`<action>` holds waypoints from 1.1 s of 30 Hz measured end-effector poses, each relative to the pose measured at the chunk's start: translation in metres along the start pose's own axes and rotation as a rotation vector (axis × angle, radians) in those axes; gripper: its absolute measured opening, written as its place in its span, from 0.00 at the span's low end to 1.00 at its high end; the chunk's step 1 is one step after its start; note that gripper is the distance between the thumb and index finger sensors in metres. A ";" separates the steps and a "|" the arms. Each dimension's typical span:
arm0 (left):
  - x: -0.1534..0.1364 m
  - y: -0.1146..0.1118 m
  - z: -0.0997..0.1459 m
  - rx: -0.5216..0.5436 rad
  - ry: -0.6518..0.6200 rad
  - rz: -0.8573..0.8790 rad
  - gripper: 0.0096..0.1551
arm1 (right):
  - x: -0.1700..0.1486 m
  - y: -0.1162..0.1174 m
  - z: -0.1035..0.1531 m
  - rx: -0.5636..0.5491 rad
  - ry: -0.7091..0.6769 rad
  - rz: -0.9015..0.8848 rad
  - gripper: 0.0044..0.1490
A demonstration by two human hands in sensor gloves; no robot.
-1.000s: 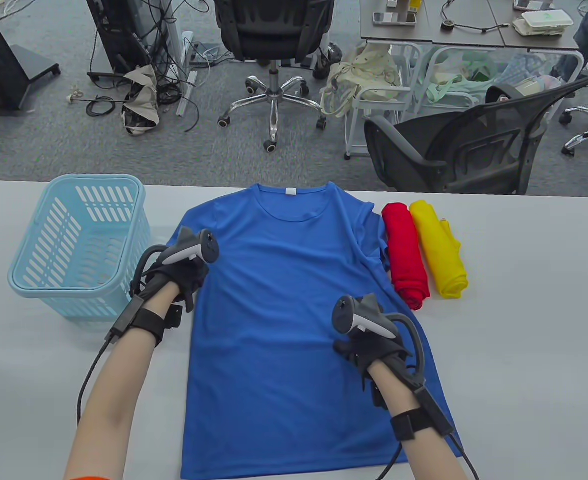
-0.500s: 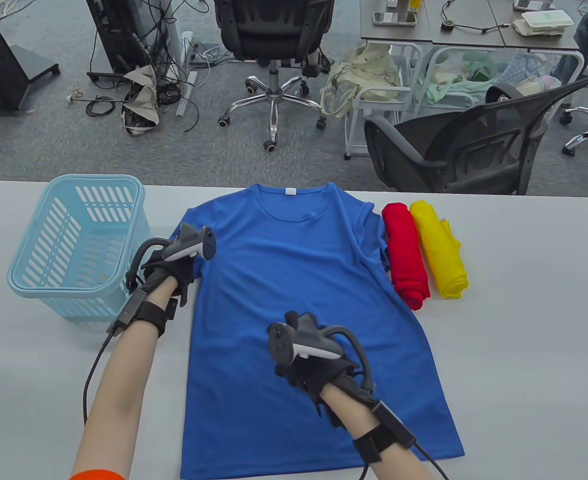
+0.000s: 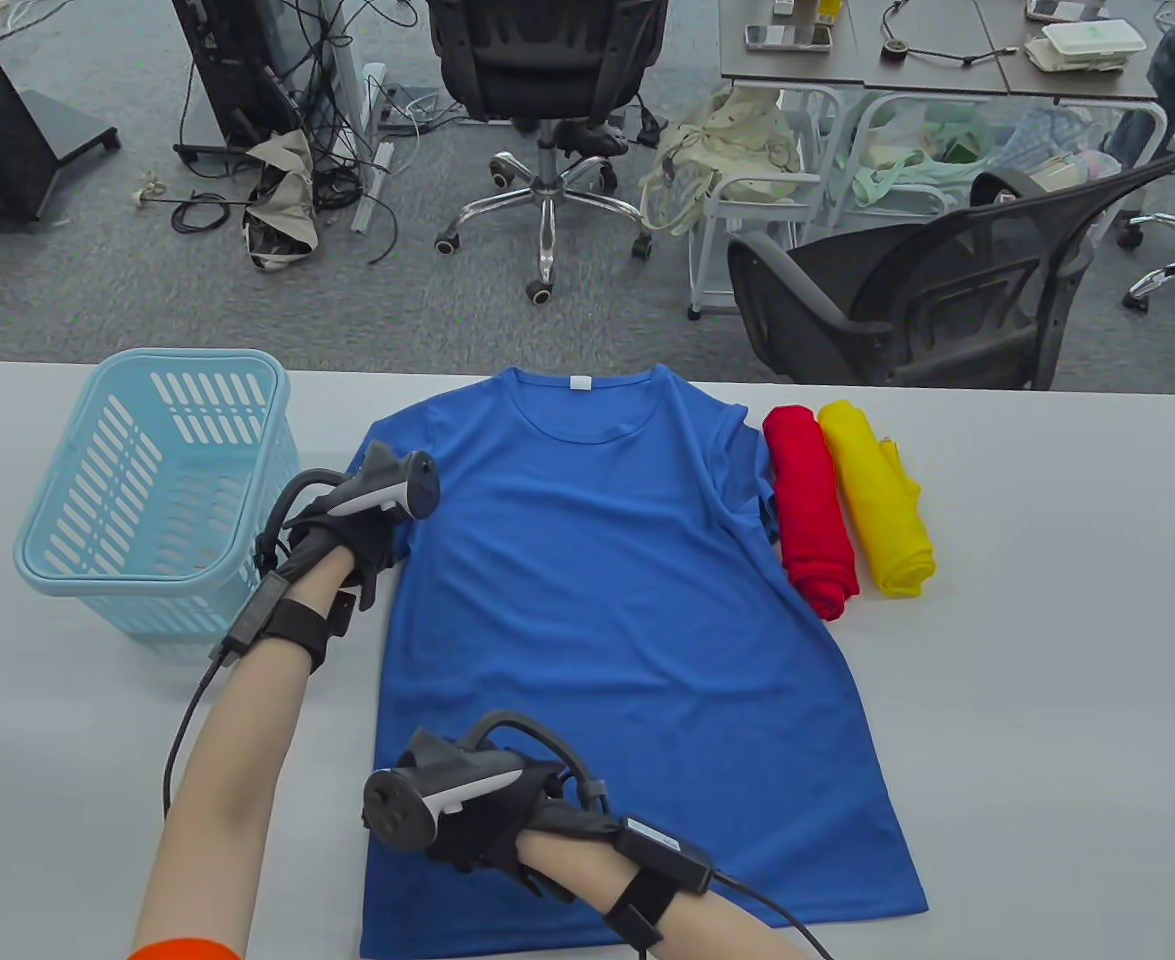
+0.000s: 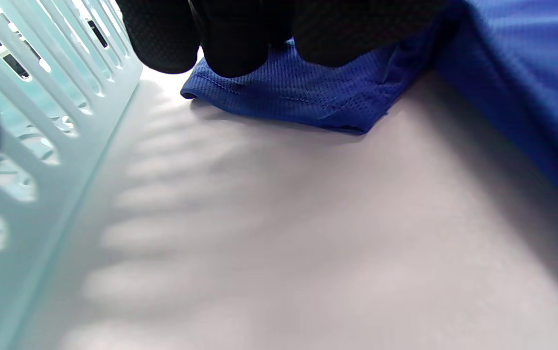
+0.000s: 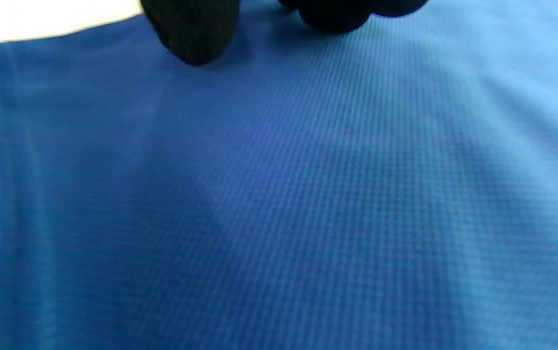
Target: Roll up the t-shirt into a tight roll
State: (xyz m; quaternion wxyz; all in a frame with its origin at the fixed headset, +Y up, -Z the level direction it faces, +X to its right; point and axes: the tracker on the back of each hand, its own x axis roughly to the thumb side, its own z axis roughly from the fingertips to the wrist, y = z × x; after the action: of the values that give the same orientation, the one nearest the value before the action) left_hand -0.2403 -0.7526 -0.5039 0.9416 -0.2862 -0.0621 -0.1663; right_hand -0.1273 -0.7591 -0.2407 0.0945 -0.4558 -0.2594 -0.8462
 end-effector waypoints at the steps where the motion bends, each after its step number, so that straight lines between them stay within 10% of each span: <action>1: 0.003 -0.001 0.002 -0.054 -0.015 -0.039 0.41 | -0.002 -0.001 -0.002 -0.005 0.004 0.007 0.45; 5: 0.011 -0.005 0.001 -0.025 0.003 -0.120 0.47 | -0.002 -0.003 -0.004 -0.019 0.006 -0.004 0.44; 12: 0.017 -0.002 -0.007 0.231 0.044 -0.130 0.22 | 0.002 -0.004 -0.007 -0.075 0.018 0.018 0.27; 18: 0.025 0.002 -0.003 0.228 0.068 -0.207 0.22 | -0.003 -0.003 -0.002 -0.095 0.004 -0.020 0.24; 33: 0.029 0.078 0.041 0.445 0.308 -0.371 0.23 | -0.040 -0.063 0.065 -0.348 -0.086 -0.319 0.23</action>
State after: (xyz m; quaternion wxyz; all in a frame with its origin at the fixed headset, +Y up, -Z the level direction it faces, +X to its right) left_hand -0.1864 -0.6763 -0.5040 0.9329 -0.0287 -0.0047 -0.3589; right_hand -0.0825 -0.6741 -0.2666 -0.1314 -0.4543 -0.1820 -0.8621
